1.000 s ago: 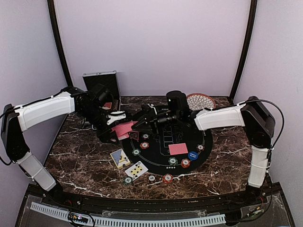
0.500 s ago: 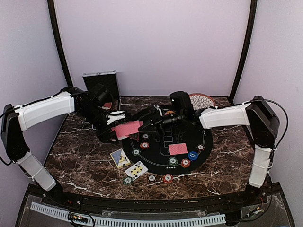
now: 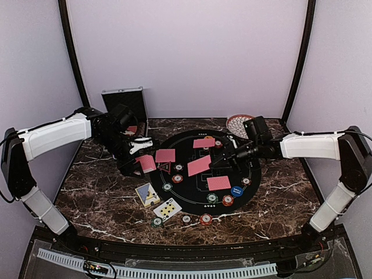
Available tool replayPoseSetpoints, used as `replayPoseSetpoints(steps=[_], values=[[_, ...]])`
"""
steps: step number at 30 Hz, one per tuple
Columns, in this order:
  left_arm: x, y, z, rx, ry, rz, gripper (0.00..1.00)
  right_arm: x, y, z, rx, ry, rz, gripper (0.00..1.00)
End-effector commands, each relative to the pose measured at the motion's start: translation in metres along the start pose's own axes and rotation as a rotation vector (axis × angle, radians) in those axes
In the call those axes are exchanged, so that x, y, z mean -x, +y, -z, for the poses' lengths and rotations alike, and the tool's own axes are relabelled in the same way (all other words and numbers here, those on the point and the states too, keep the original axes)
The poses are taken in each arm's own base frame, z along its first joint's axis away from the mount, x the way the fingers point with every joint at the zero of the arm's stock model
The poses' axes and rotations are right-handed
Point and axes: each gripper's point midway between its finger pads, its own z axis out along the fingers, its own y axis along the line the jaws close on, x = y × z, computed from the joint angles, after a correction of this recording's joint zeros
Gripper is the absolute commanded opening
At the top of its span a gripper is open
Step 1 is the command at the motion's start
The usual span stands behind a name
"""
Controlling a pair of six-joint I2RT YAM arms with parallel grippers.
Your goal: Distribute texas hold em gaming equipment
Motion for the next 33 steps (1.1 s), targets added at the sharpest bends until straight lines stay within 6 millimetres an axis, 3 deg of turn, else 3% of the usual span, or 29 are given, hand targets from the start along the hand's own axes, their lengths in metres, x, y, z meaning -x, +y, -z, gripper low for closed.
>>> replayPoseSetpoints(steps=[1,6,9,19,23,30,33], values=[[0.000,-0.007,0.007,-0.025,-0.015,-0.005,0.00,-0.016,-0.046,0.017,-0.100,0.001,-0.042,0.00],[0.001,-0.008,0.009,-0.028,-0.022,-0.005,0.00,-0.016,-0.084,0.026,-0.171,-0.019,-0.082,0.00],[0.002,-0.008,0.010,-0.033,-0.024,-0.005,0.00,-0.012,-0.097,0.026,-0.218,-0.020,-0.075,0.00],[0.003,-0.010,0.010,-0.043,-0.022,-0.006,0.00,-0.009,-0.131,0.035,-0.392,-0.010,-0.073,0.00],[0.002,-0.009,0.010,-0.038,-0.020,-0.014,0.00,-0.004,-0.135,0.046,-0.477,-0.027,-0.044,0.02],[0.004,-0.009,0.011,-0.041,-0.025,-0.016,0.00,0.019,-0.106,0.068,-0.544,-0.103,0.043,0.48],[0.005,-0.010,0.012,-0.042,-0.029,-0.016,0.00,0.030,-0.085,0.073,-0.523,-0.149,0.082,0.59]])
